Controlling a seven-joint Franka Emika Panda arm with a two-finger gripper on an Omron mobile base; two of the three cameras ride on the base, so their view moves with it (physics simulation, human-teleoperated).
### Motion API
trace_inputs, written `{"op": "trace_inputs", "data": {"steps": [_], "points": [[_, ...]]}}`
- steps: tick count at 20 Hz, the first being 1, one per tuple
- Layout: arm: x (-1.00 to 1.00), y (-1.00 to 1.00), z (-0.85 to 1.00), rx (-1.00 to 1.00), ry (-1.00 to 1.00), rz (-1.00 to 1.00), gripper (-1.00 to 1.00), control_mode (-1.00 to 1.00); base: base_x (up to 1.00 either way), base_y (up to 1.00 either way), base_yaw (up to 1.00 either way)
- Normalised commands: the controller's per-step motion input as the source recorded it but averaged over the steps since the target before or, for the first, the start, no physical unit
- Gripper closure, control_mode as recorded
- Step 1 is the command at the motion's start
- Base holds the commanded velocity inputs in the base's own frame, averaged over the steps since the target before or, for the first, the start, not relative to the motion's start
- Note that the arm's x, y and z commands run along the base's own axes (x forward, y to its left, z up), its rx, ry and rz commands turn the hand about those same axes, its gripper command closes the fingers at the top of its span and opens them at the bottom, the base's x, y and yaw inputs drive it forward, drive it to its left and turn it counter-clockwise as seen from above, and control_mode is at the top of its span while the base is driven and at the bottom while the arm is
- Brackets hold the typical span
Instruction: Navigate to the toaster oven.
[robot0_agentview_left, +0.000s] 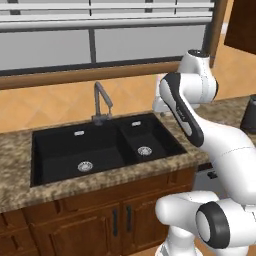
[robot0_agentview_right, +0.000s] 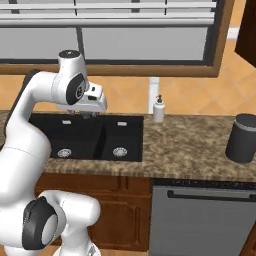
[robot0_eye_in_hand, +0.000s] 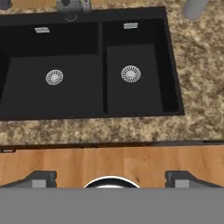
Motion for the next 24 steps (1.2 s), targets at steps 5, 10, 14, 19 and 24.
{"op": "trace_inputs", "data": {"steps": [5, 10, 14, 19, 24], "points": [[0.00, 0.00, 0.00, 0.00, 0.00, 0.00, -1.00, 1.00, 0.07, -1.00, 0.00], [0.00, 0.00, 0.00, 0.00, 0.00, 0.00, -1.00, 1.00, 0.01, -1.00, 0.00], [0.00, 0.00, 0.00, 0.00, 0.00, 0.00, -1.00, 1.00, 0.01, -1.00, 0.00], [0.00, 0.00, 0.00, 0.00, 0.00, 0.00, -1.00, 1.00, 0.00, -1.00, 0.00], [0.00, 0.00, 0.00, 0.00, 0.00, 0.00, -1.00, 1.00, 0.00, -1.00, 0.00]]}}
